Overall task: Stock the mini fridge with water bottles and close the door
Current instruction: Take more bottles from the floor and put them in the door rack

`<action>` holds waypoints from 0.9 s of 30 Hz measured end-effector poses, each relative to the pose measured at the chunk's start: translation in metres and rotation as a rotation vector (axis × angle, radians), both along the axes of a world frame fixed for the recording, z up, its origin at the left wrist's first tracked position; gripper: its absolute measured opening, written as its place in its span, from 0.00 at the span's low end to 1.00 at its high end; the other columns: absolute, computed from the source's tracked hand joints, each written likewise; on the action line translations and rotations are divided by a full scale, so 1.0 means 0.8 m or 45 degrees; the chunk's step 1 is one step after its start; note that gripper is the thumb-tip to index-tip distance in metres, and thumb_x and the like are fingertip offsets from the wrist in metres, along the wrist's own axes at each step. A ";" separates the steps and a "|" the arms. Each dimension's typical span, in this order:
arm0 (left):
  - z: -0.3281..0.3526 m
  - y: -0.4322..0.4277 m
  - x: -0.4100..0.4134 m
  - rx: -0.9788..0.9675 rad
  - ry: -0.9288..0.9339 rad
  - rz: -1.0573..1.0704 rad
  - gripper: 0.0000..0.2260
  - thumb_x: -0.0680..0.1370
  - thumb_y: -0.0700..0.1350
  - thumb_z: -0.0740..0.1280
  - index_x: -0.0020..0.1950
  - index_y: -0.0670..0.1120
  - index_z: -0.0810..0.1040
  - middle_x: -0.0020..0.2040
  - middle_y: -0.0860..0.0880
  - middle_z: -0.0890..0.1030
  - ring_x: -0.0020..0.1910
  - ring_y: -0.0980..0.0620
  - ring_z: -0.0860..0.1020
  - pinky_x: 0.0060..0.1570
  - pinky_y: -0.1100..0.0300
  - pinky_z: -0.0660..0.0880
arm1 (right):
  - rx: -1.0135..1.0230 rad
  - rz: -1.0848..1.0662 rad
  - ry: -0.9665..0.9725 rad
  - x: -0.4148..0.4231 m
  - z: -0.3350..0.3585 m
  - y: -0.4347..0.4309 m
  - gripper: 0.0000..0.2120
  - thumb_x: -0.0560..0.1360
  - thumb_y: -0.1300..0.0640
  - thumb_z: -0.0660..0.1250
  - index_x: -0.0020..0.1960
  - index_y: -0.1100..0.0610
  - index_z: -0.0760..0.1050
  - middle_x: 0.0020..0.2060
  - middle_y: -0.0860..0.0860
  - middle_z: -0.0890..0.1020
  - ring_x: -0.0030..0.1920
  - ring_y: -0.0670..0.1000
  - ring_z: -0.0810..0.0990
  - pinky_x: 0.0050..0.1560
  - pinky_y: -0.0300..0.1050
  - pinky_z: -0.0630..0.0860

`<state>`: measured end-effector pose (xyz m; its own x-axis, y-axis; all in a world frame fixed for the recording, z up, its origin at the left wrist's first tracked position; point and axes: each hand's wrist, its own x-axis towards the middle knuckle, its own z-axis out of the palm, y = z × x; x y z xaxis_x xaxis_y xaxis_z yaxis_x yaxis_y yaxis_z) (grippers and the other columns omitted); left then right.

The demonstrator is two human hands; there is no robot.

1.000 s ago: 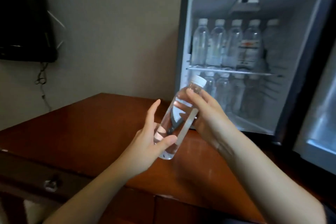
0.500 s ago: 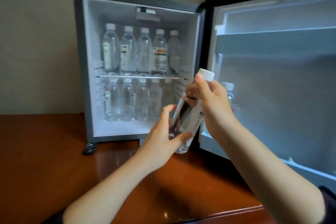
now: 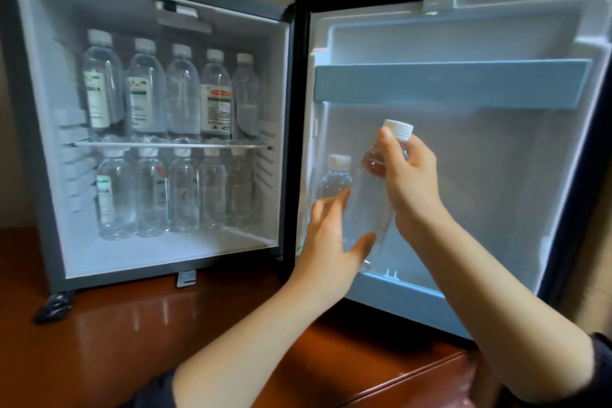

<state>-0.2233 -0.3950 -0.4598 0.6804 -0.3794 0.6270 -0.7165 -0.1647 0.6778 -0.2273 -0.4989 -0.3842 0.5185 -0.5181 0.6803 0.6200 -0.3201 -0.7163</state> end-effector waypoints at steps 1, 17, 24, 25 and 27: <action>0.000 -0.004 0.000 -0.007 -0.004 -0.003 0.28 0.76 0.45 0.68 0.73 0.54 0.60 0.61 0.57 0.63 0.62 0.59 0.68 0.64 0.67 0.63 | -0.042 -0.016 -0.013 0.000 0.001 -0.004 0.09 0.78 0.54 0.63 0.39 0.53 0.71 0.31 0.48 0.76 0.35 0.48 0.75 0.44 0.49 0.75; -0.050 -0.015 0.023 0.203 -0.431 0.283 0.31 0.77 0.47 0.66 0.76 0.50 0.55 0.74 0.62 0.40 0.75 0.59 0.40 0.72 0.63 0.44 | -0.377 -0.308 0.111 0.024 -0.054 -0.020 0.07 0.79 0.54 0.61 0.44 0.56 0.70 0.40 0.47 0.68 0.48 0.54 0.72 0.48 0.41 0.65; -0.062 -0.005 0.032 0.264 -0.499 0.298 0.27 0.77 0.48 0.65 0.74 0.48 0.61 0.76 0.53 0.47 0.75 0.59 0.42 0.72 0.61 0.46 | -0.311 -0.352 0.036 0.023 -0.072 -0.016 0.06 0.78 0.56 0.62 0.52 0.58 0.70 0.48 0.53 0.71 0.46 0.45 0.70 0.47 0.33 0.63; -0.061 -0.002 0.032 0.259 -0.495 0.278 0.25 0.77 0.48 0.65 0.73 0.48 0.62 0.76 0.53 0.48 0.75 0.59 0.43 0.72 0.62 0.46 | -0.296 -0.353 -0.007 0.023 -0.075 -0.016 0.10 0.77 0.56 0.62 0.55 0.60 0.70 0.50 0.52 0.71 0.49 0.46 0.70 0.50 0.32 0.65; -0.057 0.006 0.030 0.223 -0.466 0.221 0.22 0.77 0.49 0.63 0.71 0.49 0.65 0.75 0.53 0.53 0.75 0.57 0.50 0.72 0.63 0.49 | -0.317 -0.411 -0.081 0.019 -0.081 -0.016 0.16 0.75 0.57 0.62 0.60 0.62 0.69 0.52 0.51 0.70 0.52 0.48 0.70 0.54 0.28 0.64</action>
